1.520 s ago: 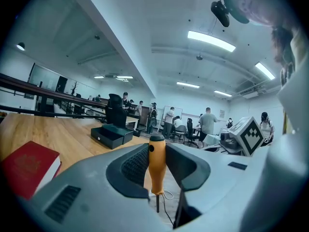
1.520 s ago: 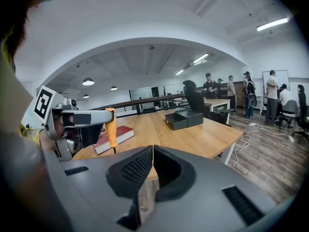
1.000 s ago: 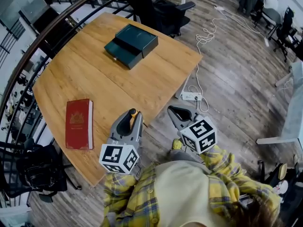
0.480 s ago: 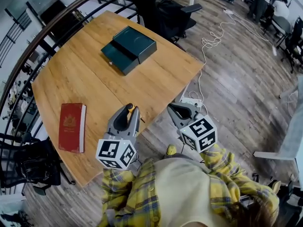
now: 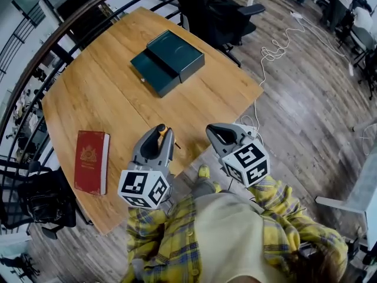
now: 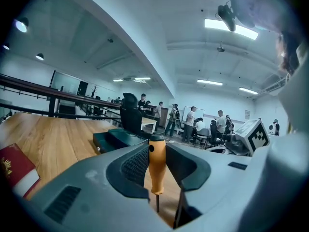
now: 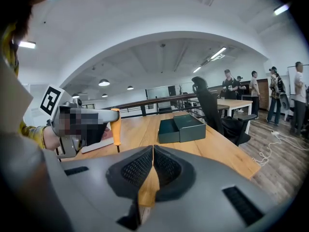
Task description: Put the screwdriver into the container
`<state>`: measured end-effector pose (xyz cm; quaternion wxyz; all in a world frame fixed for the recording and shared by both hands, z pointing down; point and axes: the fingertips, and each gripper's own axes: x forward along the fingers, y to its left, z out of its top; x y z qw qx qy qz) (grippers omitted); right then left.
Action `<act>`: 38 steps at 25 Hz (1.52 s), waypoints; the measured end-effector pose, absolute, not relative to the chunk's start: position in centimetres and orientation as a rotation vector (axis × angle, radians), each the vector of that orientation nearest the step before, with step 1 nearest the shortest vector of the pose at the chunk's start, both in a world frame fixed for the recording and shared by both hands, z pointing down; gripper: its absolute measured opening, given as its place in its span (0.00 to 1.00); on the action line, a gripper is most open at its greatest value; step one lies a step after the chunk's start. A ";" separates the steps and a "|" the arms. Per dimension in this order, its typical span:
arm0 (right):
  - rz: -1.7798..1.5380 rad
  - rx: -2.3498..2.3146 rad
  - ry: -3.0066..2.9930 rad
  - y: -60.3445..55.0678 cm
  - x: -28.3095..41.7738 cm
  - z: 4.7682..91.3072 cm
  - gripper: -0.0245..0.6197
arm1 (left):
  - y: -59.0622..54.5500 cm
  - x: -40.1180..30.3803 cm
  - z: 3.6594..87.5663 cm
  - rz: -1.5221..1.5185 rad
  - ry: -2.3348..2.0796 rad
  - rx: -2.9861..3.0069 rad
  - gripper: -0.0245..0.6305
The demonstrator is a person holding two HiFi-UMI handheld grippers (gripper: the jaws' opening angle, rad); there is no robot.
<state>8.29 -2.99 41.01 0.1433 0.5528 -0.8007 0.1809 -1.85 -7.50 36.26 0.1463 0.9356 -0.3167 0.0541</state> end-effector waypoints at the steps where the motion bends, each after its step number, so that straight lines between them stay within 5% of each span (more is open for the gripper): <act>1: 0.516 1.593 -2.311 -3.4 8.3 41.0 0.14 | -8.0 -1.6 36.4 0.153 -0.908 2.693 0.20; 38: 0.356 1.172 -2.483 -18.4 11.7 40.0 0.14 | -20.9 1.9 35.9 0.075 -1.264 2.525 0.20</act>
